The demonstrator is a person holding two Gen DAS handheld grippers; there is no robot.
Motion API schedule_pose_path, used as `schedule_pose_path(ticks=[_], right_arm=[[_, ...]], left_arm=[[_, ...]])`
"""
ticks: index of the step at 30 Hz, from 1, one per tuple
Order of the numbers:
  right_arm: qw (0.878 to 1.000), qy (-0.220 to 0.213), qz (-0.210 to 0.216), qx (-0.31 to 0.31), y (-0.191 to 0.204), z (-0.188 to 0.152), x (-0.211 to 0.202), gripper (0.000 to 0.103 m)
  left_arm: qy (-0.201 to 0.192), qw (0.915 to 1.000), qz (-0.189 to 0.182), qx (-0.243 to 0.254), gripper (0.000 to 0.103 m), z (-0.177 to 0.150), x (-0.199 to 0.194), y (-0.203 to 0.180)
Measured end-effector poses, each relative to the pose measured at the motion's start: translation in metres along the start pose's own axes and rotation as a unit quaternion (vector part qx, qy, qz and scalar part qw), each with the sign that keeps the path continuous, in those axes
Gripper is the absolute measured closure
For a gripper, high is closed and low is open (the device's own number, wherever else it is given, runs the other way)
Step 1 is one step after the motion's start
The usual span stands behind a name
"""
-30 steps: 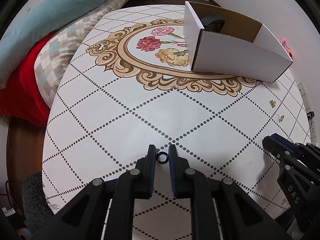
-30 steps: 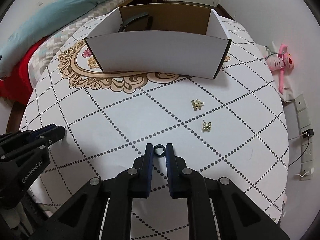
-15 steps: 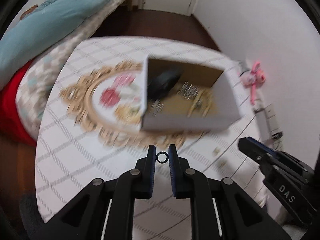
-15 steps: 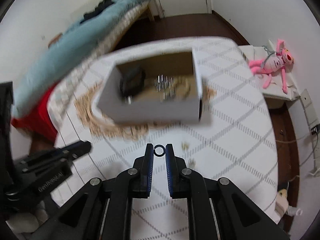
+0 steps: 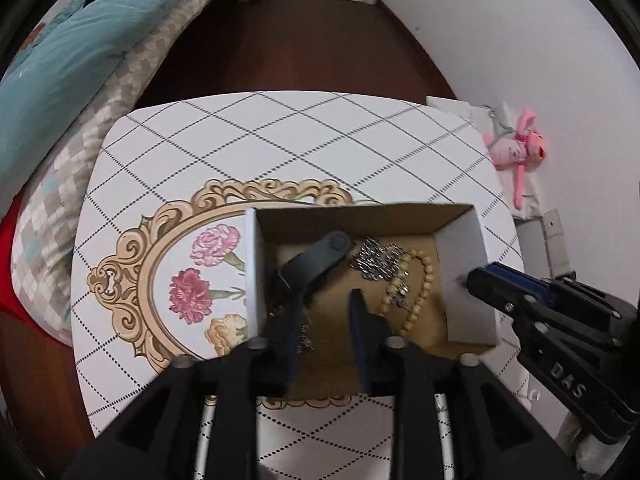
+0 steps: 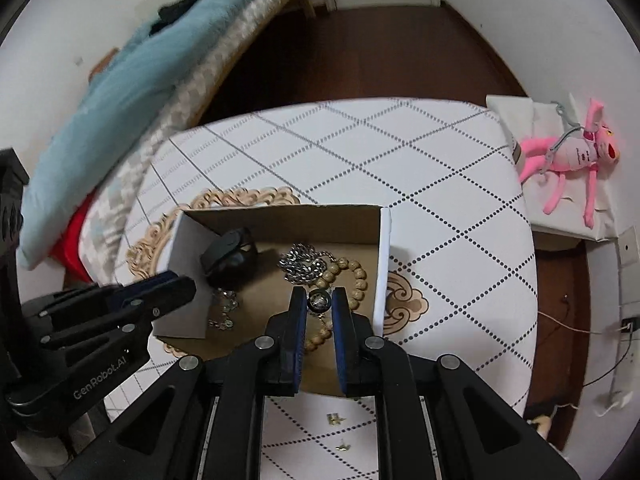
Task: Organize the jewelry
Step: 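Drop both black rings into the white box by opening both grippers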
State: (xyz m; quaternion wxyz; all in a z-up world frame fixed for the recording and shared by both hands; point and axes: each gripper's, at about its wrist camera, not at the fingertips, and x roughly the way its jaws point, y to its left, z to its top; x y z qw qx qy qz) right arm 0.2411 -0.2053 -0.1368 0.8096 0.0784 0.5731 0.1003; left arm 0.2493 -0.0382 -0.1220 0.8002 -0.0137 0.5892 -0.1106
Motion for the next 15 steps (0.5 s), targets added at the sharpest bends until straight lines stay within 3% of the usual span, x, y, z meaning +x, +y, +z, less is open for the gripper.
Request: schedule_pose_path(ticks=[1, 3, 7, 8, 9, 10, 12, 15], right_arm=[[1.000, 0.003, -0.004, 0.002, -0.001, 0.003, 0.001, 0.082], [1.000, -0.001, -0.006, 0.001, -0.004, 0.005, -0.002, 0.070], [1.000, -0.012, -0.026, 0.003, -0.009, 0.006, -0.010, 0.062], [0.999, -0.015, -0.036, 0.003, -0.010, 0.004, -0.012, 0.056], [0.999, -0.016, -0.048, 0.001, -0.011, 0.003, -0.012, 0.048], [0.998, -0.015, -0.069, -0.004, -0.011, 0.001, -0.011, 0.043], [0.996, -0.011, -0.088, -0.008, -0.011, -0.001, -0.008, 0.010], [0.992, -0.006, -0.129, -0.018, -0.011, -0.008, -0.001, 0.004]], left_arm=[[-0.006, 1.0000, -0.003, -0.004, 0.057, 0.000, -0.003, 0.002], [-0.021, 0.9997, 0.007, -0.011, 0.033, 0.002, -0.009, 0.005], [-0.039, 0.9983, 0.041, -0.013, 0.030, 0.005, -0.018, 0.014], [-0.043, 0.9979, 0.047, -0.013, 0.022, 0.004, -0.018, 0.016], [-0.047, 0.9973, 0.054, -0.014, 0.006, 0.003, -0.018, 0.018], [-0.052, 0.9967, 0.060, -0.012, 0.000, 0.000, -0.017, 0.019], [-0.059, 0.9954, 0.075, -0.009, 0.000, -0.005, -0.015, 0.019], [-0.059, 0.9948, 0.083, -0.007, 0.000, -0.012, -0.009, 0.021]])
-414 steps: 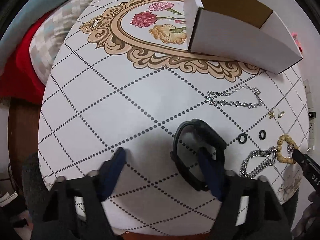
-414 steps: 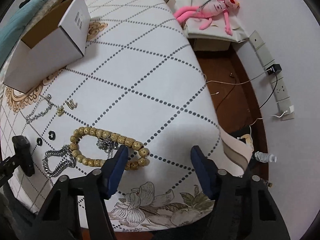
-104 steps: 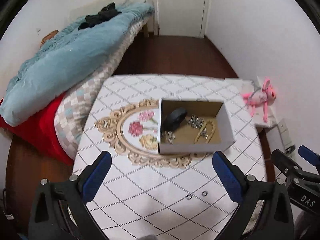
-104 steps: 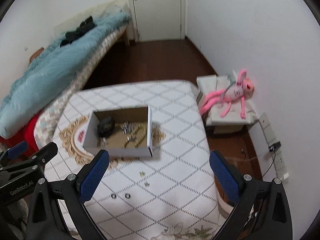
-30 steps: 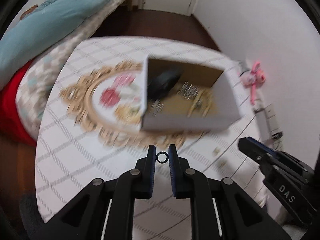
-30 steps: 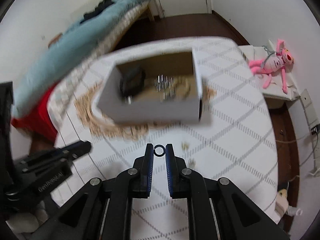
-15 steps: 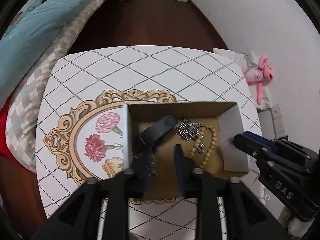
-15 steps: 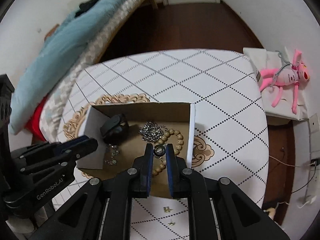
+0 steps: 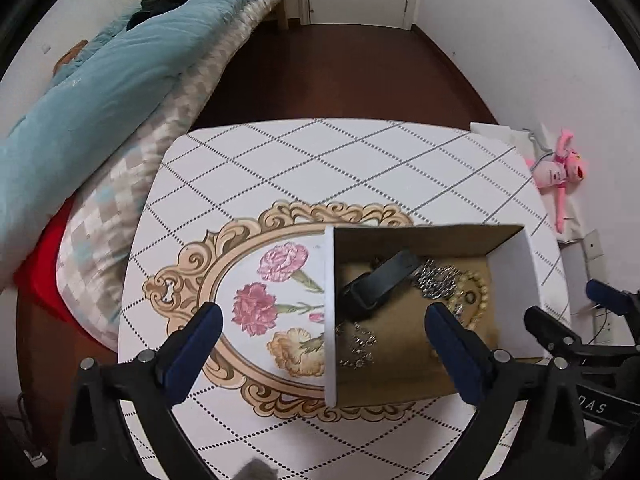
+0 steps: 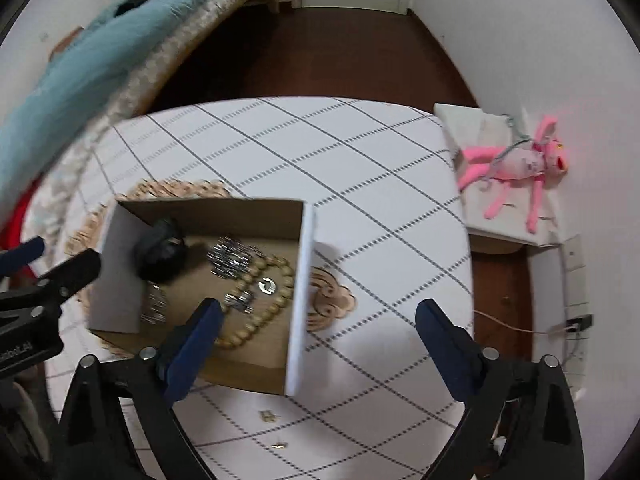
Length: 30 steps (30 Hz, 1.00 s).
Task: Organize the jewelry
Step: 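Drop both black rings into the white box by opening both grippers, then grasp a gold earring with the left gripper while the right grasps the other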
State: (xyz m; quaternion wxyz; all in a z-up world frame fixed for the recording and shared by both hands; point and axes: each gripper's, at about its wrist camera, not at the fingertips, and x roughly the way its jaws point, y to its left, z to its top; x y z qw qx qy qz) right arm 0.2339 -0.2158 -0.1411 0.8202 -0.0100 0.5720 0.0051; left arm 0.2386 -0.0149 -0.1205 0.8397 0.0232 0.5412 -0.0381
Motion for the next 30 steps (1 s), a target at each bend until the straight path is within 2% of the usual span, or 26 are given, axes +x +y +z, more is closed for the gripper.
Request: schedule_pose_path(ticks=[4, 10, 20, 22, 26, 30], right_arm=[[1.000, 0.000, -0.018, 0.000, 0.001, -0.007, 0.002, 0.004], [1.000, -0.018, -0.019, 0.005, 0.001, -0.013, -0.013, 0.004], [0.996, -0.090, -0.010, 0.019, 0.004, -0.026, -0.085, 0.004], [0.995, -0.094, -0.007, 0.023, 0.004, -0.030, -0.093, 0.004], [0.995, -0.090, 0.003, 0.030, 0.005, -0.051, -0.100, 0.004], [0.998, -0.053, 0.003, 0.036, 0.007, -0.082, -0.071, 0.004]], left_arm=[[0.000, 1.0000, 0.007, -0.003, 0.000, -0.006, 0.000, 0.002], [-0.020, 0.9997, 0.011, -0.010, 0.000, -0.009, -0.019, 0.005], [-0.074, 0.9970, 0.016, -0.015, 0.000, -0.018, -0.077, 0.007], [-0.072, 0.9968, 0.029, -0.016, 0.000, -0.025, -0.082, 0.008], [-0.059, 0.9977, 0.029, -0.016, 0.000, -0.050, -0.077, 0.010], [-0.014, 0.9995, 0.024, -0.016, 0.000, -0.084, -0.045, 0.010]])
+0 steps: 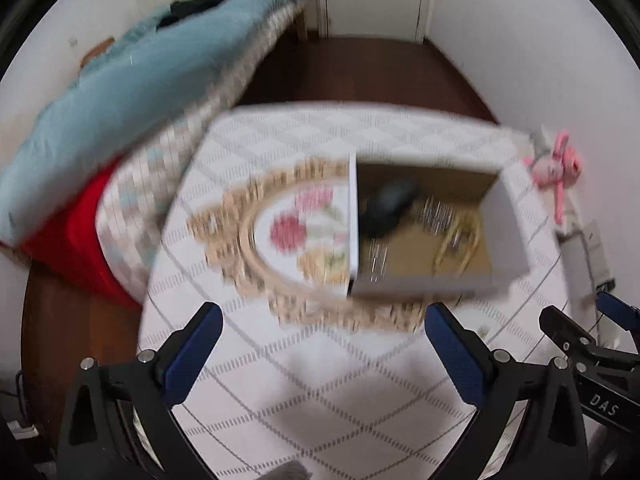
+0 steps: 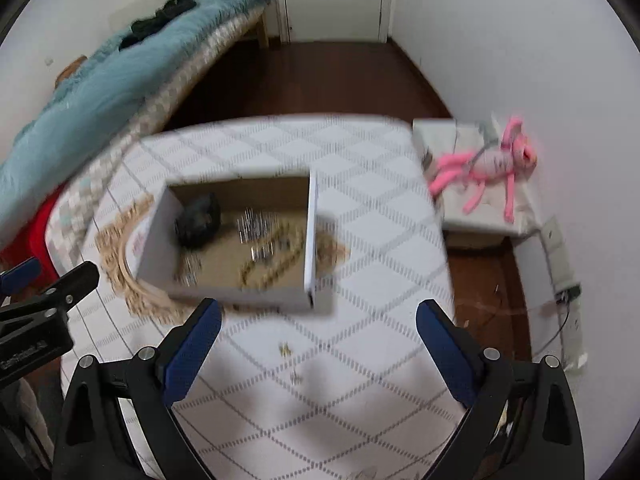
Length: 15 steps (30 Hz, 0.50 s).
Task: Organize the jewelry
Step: 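Grasp a gold earring with the left gripper while the right grasps the other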
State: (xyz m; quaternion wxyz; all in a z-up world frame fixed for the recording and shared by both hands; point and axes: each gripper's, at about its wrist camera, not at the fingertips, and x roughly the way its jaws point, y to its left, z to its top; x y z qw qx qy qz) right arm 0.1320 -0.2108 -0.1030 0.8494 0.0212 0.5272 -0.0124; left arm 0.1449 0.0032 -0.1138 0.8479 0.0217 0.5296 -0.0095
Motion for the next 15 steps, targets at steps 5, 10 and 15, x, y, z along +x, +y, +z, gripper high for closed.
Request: schedule_pose_path(ticks=[5, 10, 15], right_arm=[[0.999, 0.040, 0.001, 0.008, -0.001, -0.045, 0.047, 0.006], [0.998, 0.060, 0.024, 0.010, 0.006, -0.072, 0.075, 0.032], [0.999, 0.051, 0.016, -0.010, 0.014, -0.083, 0.084, 0.069]], left_arm=[[0.053, 0.9985, 0.014, 0.006, 0.000, -0.041, 0.048, -0.001], [0.070, 0.9972, 0.025, 0.013, 0.000, -0.060, 0.067, -0.001], [0.068, 0.9972, 0.027, 0.014, 0.000, -0.062, 0.069, 0.000]])
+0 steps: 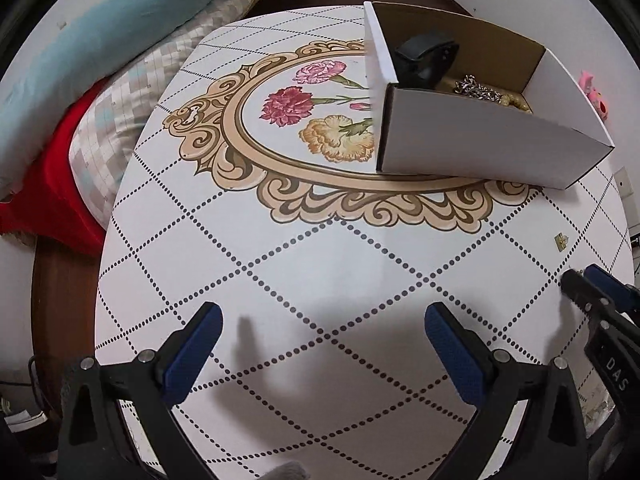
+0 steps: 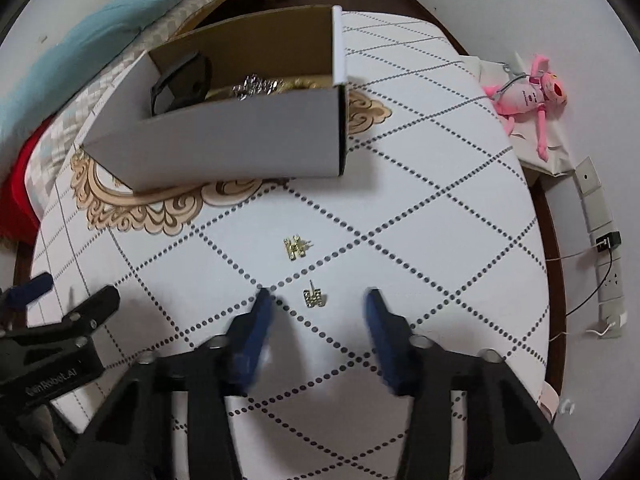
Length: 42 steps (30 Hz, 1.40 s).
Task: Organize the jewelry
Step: 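Grasp a gold earring with the left gripper while the right grasps the other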
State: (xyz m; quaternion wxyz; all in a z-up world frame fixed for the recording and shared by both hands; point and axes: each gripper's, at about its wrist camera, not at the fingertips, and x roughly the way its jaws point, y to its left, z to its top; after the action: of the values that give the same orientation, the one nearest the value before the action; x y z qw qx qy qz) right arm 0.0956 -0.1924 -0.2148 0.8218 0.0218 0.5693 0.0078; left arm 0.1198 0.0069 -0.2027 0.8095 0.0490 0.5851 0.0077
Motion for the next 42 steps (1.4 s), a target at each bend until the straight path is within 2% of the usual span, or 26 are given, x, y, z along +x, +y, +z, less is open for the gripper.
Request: schedule_pose_path(ticks=[1, 2, 3, 9, 15, 18, 22, 25, 27, 28, 30, 33, 42], right_arm=[[1.000, -0.006, -0.005, -0.005, 0.002, -0.001, 0.001, 0.074], [1.000, -0.009, -0.005, -0.007, 0.003, -0.001, 0.001, 0.087], [1.000, -0.012, -0.003, -0.007, 0.003, -0.002, 0.001, 0.094], [0.999, -0.028, 0.015, 0.016, -0.010, 0.001, -0.008, 0.094], [0.997, -0.037, 0.015, 0.065, -0.054, 0.001, -0.021, 0.094], [0.996, -0.032, 0.007, 0.082, -0.078, 0.000, -0.019, 0.094], [0.994, -0.030, 0.000, 0.102, -0.104, -0.005, -0.018, 0.094], [0.994, -0.031, -0.002, 0.109, -0.114, -0.006, -0.019, 0.094], [0.993, -0.032, -0.003, 0.113, -0.118, -0.006, -0.020, 0.094], [0.993, -0.033, -0.003, 0.116, -0.120, -0.006, -0.019, 0.094], [0.992, -0.034, -0.002, 0.119, -0.123, -0.005, -0.019, 0.094], [0.992, -0.036, -0.002, 0.121, -0.123, -0.006, -0.019, 0.094], [0.992, -0.040, 0.000, 0.120, -0.120, -0.005, -0.021, 0.094]], left_arm=[[-0.001, 1.0000, 0.000, 0.000, 0.000, 0.000, 0.000, 0.000], [-0.004, 1.0000, 0.002, 0.001, 0.000, 0.001, 0.000, -0.001], [-0.006, 1.0000, 0.005, 0.002, 0.000, 0.002, -0.001, -0.002], [-0.024, 0.9996, -0.008, 0.013, 0.000, 0.009, -0.009, -0.016], [-0.026, 0.9953, -0.082, 0.044, 0.000, 0.015, -0.011, -0.078], [-0.029, 0.9927, -0.095, 0.068, 0.002, 0.016, -0.008, -0.108], [-0.043, 0.9904, -0.092, 0.093, 0.007, 0.017, -0.009, -0.134], [-0.053, 0.9897, -0.080, 0.106, 0.019, 0.018, -0.009, -0.145], [-0.051, 0.9895, -0.072, 0.114, 0.045, 0.021, -0.005, -0.149], [-0.053, 0.9890, -0.076, 0.115, 0.048, 0.024, -0.004, -0.148], [-0.057, 0.9886, -0.080, 0.114, 0.070, 0.026, -0.005, -0.149], [-0.061, 0.9869, -0.089, 0.120, 0.092, 0.027, -0.006, -0.149], [-0.062, 0.9853, -0.100, 0.124, 0.094, 0.024, -0.008, -0.148]])
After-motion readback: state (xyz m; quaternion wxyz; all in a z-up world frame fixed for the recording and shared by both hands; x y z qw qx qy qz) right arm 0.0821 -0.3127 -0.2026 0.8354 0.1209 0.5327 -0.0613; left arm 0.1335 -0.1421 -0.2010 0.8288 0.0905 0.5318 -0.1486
